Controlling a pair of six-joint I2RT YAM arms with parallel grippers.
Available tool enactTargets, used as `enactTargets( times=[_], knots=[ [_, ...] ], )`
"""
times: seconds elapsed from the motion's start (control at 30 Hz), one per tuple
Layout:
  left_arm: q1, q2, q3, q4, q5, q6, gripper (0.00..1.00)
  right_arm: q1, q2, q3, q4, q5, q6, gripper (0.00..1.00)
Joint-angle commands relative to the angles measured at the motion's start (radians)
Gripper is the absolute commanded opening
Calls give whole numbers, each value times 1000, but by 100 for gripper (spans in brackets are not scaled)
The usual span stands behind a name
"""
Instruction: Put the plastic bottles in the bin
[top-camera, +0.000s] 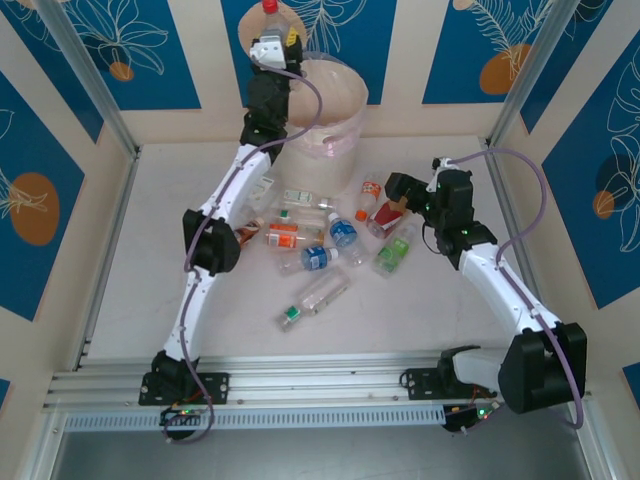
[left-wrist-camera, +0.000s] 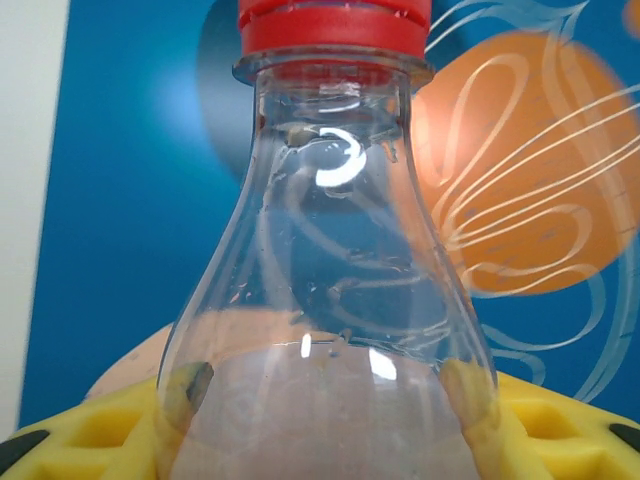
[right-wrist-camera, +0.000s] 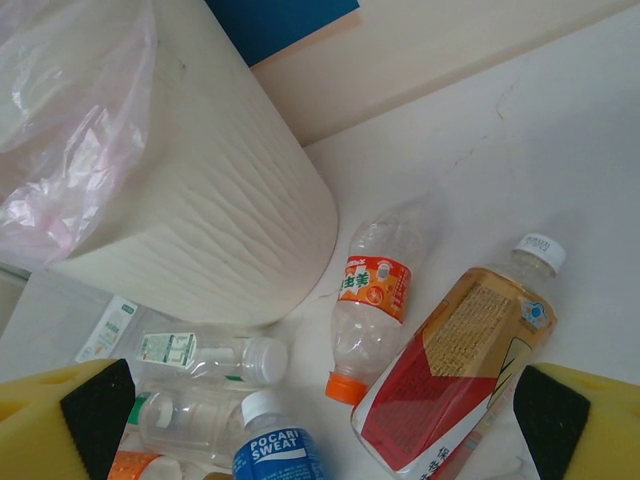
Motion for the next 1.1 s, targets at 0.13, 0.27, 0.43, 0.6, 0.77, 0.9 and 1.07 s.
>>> enactTargets(
  times=[0.13,0.27,0.43,0.6,0.77,0.9,1.07],
  knots=[
    [50,28,53,-118,33,-64,44,-6,66,70,22,12,-7,100],
    [50,31,55,-158,43,-96,76,-5,97,90,10,-4,1,100],
    [49,26,114,-256,76,-179,83,-5,114,98,-6,-8,-3,100],
    [52,-2,158,-385,82,-289,92,-6,126,100,-25,0,1,100],
    [68,-64,159,-546,189,-415,98,-11,137,106,-69,25,4,99],
    [77,-116,148,-641,261,-466,100,-21,143,105,-98,44,23,100],
    [98,-248,-38,-661,381,-541,100,-61,171,117,-203,57,78,99]
  ],
)
